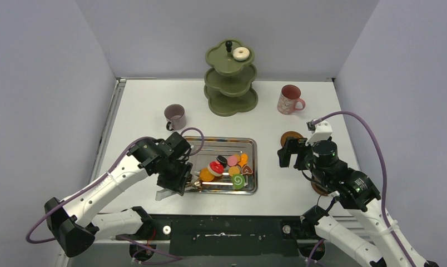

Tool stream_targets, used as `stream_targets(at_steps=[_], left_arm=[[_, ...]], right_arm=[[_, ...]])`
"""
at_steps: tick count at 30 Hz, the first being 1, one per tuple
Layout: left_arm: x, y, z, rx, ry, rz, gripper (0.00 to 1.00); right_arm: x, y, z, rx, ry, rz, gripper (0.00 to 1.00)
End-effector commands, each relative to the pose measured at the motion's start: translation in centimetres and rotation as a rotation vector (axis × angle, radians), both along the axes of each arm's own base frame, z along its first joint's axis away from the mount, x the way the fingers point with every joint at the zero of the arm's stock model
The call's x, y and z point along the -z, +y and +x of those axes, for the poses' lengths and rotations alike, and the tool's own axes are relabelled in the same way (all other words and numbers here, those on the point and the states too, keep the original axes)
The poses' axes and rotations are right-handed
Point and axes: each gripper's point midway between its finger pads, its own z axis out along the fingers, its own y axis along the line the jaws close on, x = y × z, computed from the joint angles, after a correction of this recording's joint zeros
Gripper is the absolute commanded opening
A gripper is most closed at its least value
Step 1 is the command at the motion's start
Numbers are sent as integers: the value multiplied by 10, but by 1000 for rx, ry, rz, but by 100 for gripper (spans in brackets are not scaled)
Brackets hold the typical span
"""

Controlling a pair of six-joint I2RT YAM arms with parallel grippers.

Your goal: Serve the afternoon tea

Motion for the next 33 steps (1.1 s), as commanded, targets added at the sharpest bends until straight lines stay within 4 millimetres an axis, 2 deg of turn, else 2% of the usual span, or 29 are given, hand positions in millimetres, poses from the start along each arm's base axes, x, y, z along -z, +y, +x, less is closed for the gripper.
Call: stream_targets(at_steps=[1, 4, 5, 7, 9, 13, 17, 21, 26, 30, 33], left_arm=[[-9, -8, 6, 6, -29, -33, 40], [-8, -8, 6, 8, -33, -33, 40], [-9, -8, 6, 9, -36, -36, 36], [-12, -9, 7, 9, -47, -45, 18], [-17, -9, 9, 1, -63, -56, 9], [-29, -5, 11, -19, -104, -65, 9], [-40, 1, 15, -60, -161, -75, 12], [-51, -6, 23, -97, -227, -144, 12], [-84, -25, 57, -157, -395, -256, 12], [-130, -39, 96, -235, -566, -336, 13], [-157, -53, 122, -269, -661, -394, 13]], right_arm=[[-21, -3, 6, 28, -71, 26, 100], [-24, -4, 5, 31, -77, 33, 100], [-25, -4, 5, 32, -79, 35, 100], [-26, -4, 5, 32, -80, 42, 100], [-26, -4, 4, 32, -81, 46, 100], [-27, -4, 2, 32, -82, 55, 100], [-27, -2, 0, 23, -77, 66, 100], [-24, 1, -3, -21, -52, 36, 100], [-24, 6, -8, -64, -35, 40, 100], [-23, 12, -13, -83, -34, 85, 100], [-29, 16, -18, -112, -47, 116, 100]])
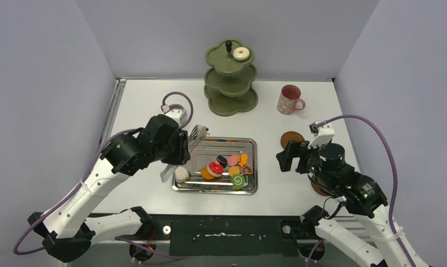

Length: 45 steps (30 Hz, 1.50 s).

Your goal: Serve the afternoon tea

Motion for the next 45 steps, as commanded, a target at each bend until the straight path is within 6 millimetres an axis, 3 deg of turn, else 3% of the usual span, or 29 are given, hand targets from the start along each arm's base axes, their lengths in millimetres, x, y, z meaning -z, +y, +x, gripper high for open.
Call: stream_targets(at_steps=[1, 6, 15, 21, 25, 34, 41, 45], left_arm=[[-79, -34, 67, -106, -298, -189, 13], [-112, -48, 117, -161, -388, -260, 13], [-166, -49, 220, -224, -536, -410, 13], [-182, -59, 265, -202, -589, -450, 13], [-180, -56, 290, -236, -602, -478, 13], [-159, -81, 336, -206, -559, -549, 14], [-150, -100, 350, -140, -517, -560, 16], [-134, -104, 356, -135, -484, -552, 22]], right_arm=[[-21, 7, -6, -43, -54, 75, 100], [-32, 1, -13, -25, -85, 105, 100], [-35, 8, -10, -34, -98, 154, 100], [-37, 17, -4, -64, -109, 150, 100], [-36, 17, 1, -59, -92, 118, 100], [-45, 23, 6, -63, -97, 141, 100], [-41, 19, 11, -37, -92, 121, 100], [-40, 21, 11, -45, -84, 109, 100]])
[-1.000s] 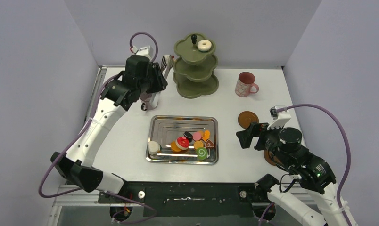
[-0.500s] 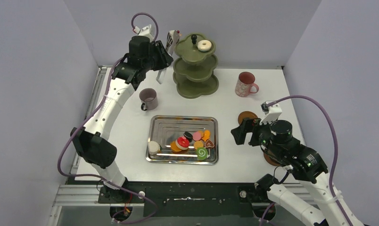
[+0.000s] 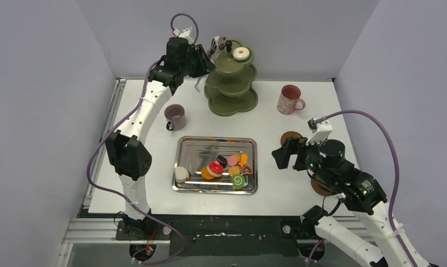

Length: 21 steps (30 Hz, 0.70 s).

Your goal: Serve the afternoon tea

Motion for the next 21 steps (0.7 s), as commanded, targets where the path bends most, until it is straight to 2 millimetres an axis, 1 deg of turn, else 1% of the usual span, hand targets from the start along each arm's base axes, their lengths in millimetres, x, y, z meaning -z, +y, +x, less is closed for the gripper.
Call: stream_targets(at_steps=[1, 5, 14, 19, 21], left_arm=[[-48, -10, 5, 45, -129, -65, 24], [-40, -9, 7, 35, -115, -47, 30], [-43, 1, 10, 2, -136, 7, 43], [-44, 2, 10, 7, -135, 21, 45], [-49, 2, 9, 8, -140, 24, 45]], right_arm=[[-24, 2, 12, 16, -69, 24, 100], [-28, 2, 13, 17, -80, 23, 100], [-29, 6, 15, 0, -76, 19, 100], [-29, 6, 15, 0, -73, 11, 100], [-29, 5, 14, 2, -74, 11, 100]])
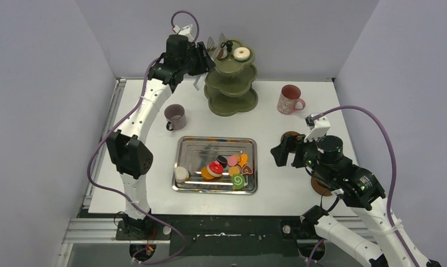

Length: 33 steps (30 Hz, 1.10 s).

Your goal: Serve the afternoon tea

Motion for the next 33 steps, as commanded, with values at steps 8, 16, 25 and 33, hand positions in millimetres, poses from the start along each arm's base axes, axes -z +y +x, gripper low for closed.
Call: stream_targets(at_steps=[8, 16, 25, 33], left_arm=[[-71, 9, -7, 3, -167, -4, 44], [-73, 36, -30, -59, -145, 88, 43], [-56, 77, -76, -134, -92, 211, 41], [-38, 106, -137, -128, 6, 298, 40]], right_arm=[[-21, -3, 6, 26, -68, 29, 100], [-21, -8, -1, 29, -47, 13, 100], [-17, 1, -3, -8, -38, 43, 100], [-16, 1, -3, -12, -42, 44, 100]])
